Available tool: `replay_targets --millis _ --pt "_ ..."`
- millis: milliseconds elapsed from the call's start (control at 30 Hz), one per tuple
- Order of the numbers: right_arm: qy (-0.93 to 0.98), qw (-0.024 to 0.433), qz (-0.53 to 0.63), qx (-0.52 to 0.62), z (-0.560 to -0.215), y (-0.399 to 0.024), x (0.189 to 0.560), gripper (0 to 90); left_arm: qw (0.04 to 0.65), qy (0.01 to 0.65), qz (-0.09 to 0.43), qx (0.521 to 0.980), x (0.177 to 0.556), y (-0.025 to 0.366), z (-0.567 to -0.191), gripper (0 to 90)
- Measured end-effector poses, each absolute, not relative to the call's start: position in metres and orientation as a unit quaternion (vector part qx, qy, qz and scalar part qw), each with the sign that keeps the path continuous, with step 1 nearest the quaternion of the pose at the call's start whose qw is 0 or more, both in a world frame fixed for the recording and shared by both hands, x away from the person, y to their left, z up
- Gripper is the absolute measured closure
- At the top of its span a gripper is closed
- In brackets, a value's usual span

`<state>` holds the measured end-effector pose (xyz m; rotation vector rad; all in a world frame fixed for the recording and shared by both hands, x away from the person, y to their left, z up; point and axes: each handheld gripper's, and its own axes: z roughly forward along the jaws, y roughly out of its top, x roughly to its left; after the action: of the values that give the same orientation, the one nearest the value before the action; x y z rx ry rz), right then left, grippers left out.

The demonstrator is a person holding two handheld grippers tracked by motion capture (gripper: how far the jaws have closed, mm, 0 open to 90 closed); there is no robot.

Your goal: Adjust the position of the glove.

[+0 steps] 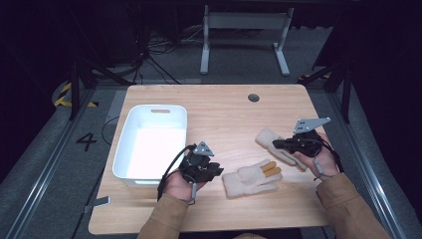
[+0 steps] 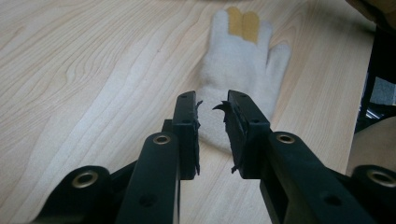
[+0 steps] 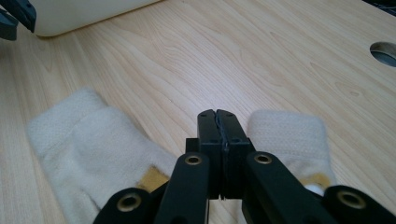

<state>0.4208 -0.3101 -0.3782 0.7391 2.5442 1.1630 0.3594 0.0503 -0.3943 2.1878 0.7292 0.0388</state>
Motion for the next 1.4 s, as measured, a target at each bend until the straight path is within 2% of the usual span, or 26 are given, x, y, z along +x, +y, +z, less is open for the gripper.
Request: replay_targets --millis 533,833,1400 --pt "0.895 0.101 0.364 0.238 -0.391 -0.288 0.42 90.0 0.394 0.274 0.011 0.877 0.355 0.047 -0.386 63.5" --pt "0.91 0.083 0.338 0.225 -0.41 -0.266 0.419 89.9 0.389 0.27 0.008 0.881 0.354 0.043 -0.387 61.7" --pt "0.914 0.077 0.315 0.243 -0.427 -0.262 0.425 89.8 0.375 0.273 0.0 0.886 0.355 0.038 -0.393 58.7"
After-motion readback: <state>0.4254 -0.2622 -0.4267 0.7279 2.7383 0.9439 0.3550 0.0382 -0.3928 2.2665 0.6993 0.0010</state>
